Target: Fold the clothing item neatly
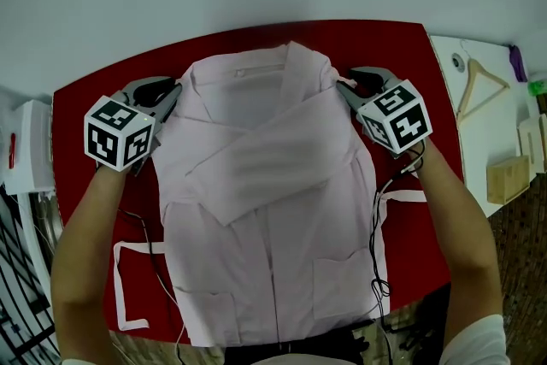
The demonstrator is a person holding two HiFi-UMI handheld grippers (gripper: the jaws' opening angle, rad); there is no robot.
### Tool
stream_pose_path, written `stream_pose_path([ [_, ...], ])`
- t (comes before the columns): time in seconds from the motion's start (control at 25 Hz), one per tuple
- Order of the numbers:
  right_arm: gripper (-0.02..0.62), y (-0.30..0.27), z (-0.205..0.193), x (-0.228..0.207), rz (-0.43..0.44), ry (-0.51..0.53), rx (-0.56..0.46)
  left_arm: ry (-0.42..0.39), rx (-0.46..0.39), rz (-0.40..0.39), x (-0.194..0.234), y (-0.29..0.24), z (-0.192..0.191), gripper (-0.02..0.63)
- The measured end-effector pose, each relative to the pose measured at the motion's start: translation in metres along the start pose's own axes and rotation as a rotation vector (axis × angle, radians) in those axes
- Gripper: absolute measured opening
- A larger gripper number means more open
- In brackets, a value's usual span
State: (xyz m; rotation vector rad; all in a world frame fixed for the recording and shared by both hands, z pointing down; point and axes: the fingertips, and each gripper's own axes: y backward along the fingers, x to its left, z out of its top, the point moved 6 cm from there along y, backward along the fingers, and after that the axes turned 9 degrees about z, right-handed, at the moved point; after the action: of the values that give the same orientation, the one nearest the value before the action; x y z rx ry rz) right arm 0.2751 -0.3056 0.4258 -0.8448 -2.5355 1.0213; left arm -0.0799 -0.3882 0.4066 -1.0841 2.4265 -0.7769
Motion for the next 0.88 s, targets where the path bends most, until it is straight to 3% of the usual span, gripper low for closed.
stream_pose_path([
  [0.24,0.110,0.022,-0.026,0.046,0.061,0.068,0.023,-0.112,-0.047,-0.129,-0.078,-0.029,0.044,0.048],
  [0.4,0.044,0.039,-0.053,0.067,0.059,0.099,0.044,-0.183,-0.060,-0.195,-0.125,-0.058,0.065,0.044],
  [0.52,0.030,0.047,-0.073,0.078,0.076,0.082,0.054,-0.248,-0.065,-0.228,-0.154,-0.083,0.077,0.035],
  [0.76,0.020,0.039,-0.087,0.097,0.114,0.117,0.064,-0.465,-0.018,-0.258,-0.194,-0.143,0.093,0.028],
  [0.88,0.017,0.033,-0.096,0.095,0.130,0.109,0.094,-0.504,0.003,-0.272,-0.201,-0.167,0.097,0.021],
])
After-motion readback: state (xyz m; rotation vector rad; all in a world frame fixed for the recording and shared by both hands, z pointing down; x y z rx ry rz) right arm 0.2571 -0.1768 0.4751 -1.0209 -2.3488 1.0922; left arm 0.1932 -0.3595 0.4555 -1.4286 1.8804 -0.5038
